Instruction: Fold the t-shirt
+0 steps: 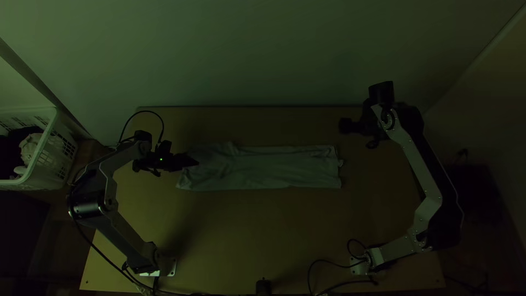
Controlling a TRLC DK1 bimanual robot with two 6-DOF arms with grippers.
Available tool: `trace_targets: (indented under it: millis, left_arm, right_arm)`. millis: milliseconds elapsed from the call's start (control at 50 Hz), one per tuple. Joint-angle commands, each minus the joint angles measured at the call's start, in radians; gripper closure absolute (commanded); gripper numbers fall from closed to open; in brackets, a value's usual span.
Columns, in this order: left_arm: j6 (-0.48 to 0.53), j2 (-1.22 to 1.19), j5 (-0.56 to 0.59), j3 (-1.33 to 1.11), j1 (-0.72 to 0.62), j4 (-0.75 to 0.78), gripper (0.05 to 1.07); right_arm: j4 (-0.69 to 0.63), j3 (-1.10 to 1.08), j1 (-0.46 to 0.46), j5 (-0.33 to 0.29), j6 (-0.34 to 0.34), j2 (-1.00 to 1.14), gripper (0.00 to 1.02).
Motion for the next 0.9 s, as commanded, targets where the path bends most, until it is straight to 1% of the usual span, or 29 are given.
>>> trace_targets:
  millis: [0,100,220,300,340,360,380,440,480,500,540,560,740,840,880]
  left_arm:
    - [-0.083,0.027,-0.033,-0.008,-0.081,0.011,0.09]
    - [-0.15,0.032,-0.085,0.004,-0.141,0.077,0.09]
    - [-0.23,0.006,-0.189,-0.01,-0.209,0.187,0.09]
    - [-0.244,-0.011,-0.232,-0.019,-0.25,0.196,0.11]
    - [-0.267,-0.016,-0.259,-0.018,-0.267,0.196,0.12]
    - [-0.273,-0.017,-0.265,-0.018,-0.273,0.195,0.16]
    - [-0.279,-0.019,-0.268,-0.019,-0.279,0.195,0.22]
    - [-0.313,-0.034,-0.312,-0.027,-0.293,0.207,0.45]
    - [-0.342,-0.043,-0.335,-0.033,-0.296,0.222,0.72]
    - [-0.357,-0.045,-0.337,-0.035,-0.296,0.228,0.83]
    - [-0.379,-0.045,-0.346,-0.03,-0.291,0.232,1.03]
    - [-0.382,-0.046,-0.355,-0.027,-0.288,0.232,1.05]
    - [-0.366,-0.102,-0.363,-0.028,-0.215,0.202,1.04]
    - [-0.317,-0.131,-0.369,-0.022,-0.141,0.173,1.04]
    - [-0.293,-0.14,-0.395,-0.018,-0.107,0.159,1.05]
  right_arm:
    - [-0.008,-0.011,0.015,0.007,0.017,-0.024,0.04]
    - [-0.008,-0.016,0.024,0.009,0.017,-0.029,0.04]
    - [-0.008,-0.036,0.024,0.009,0.017,-0.047,0.04]
    - [-0.008,-0.059,0.021,0.009,0.017,-0.061,0.04]
    - [-0.008,-0.07,0.019,0.009,0.017,-0.067,0.04]
    - [-0.008,-0.074,0.019,0.009,0.017,-0.07,0.04]
    - [-0.008,-0.08,0.019,0.009,0.017,-0.072,0.04]
    - [-0.008,-0.093,0.018,0.009,0.017,-0.078,0.04]
    - [-0.008,-0.099,0.018,0.009,0.017,-0.081,0.04]
    - [-0.008,-0.102,0.018,0.009,0.017,-0.082,0.04]
    - [-0.008,-0.108,0.016,0.009,0.018,-0.084,0.04]
    - [-0.008,-0.111,0.016,0.009,0.02,-0.086,0.04]
    - [-0.008,-0.142,0.015,0.009,0.023,-0.102,0.04]
    - [-0.001,-0.162,0.015,0.01,0.023,-0.109,0.04]
    - [0.003,-0.166,0.015,0.012,0.024,-0.11,0.04]
